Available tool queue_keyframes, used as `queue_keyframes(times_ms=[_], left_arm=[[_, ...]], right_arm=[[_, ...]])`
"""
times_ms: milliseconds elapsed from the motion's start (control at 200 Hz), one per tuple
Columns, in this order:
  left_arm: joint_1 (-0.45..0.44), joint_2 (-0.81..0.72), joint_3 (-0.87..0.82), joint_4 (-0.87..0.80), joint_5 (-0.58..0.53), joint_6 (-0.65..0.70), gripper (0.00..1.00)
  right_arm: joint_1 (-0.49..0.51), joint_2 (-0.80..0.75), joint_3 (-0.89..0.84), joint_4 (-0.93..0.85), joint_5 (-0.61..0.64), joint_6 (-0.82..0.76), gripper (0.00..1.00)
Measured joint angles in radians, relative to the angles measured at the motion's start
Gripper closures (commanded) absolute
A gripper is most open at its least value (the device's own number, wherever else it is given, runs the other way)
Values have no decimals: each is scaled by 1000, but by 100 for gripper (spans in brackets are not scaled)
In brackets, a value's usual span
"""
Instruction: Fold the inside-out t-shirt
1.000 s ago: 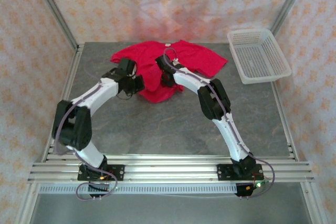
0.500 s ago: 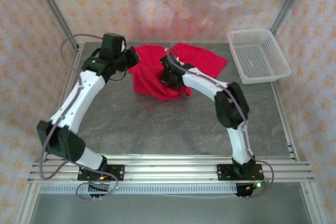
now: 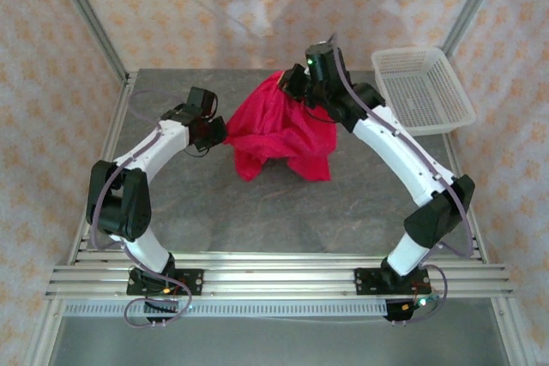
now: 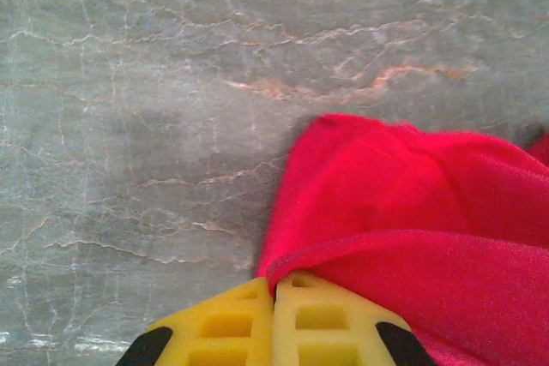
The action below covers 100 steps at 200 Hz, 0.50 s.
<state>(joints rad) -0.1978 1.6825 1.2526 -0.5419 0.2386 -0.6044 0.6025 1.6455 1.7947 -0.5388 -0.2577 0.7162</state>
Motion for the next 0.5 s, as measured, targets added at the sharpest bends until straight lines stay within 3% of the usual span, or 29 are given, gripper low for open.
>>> queue_keyframes(times_ms=[205, 500], left_arm=[[10, 106, -1, 46, -13, 3, 100], [16, 175, -12, 63, -8, -1, 100]], right_arm=[[-56, -129, -76, -5, -135, 73, 100], [-162, -337, -67, 24, -159, 111, 100]])
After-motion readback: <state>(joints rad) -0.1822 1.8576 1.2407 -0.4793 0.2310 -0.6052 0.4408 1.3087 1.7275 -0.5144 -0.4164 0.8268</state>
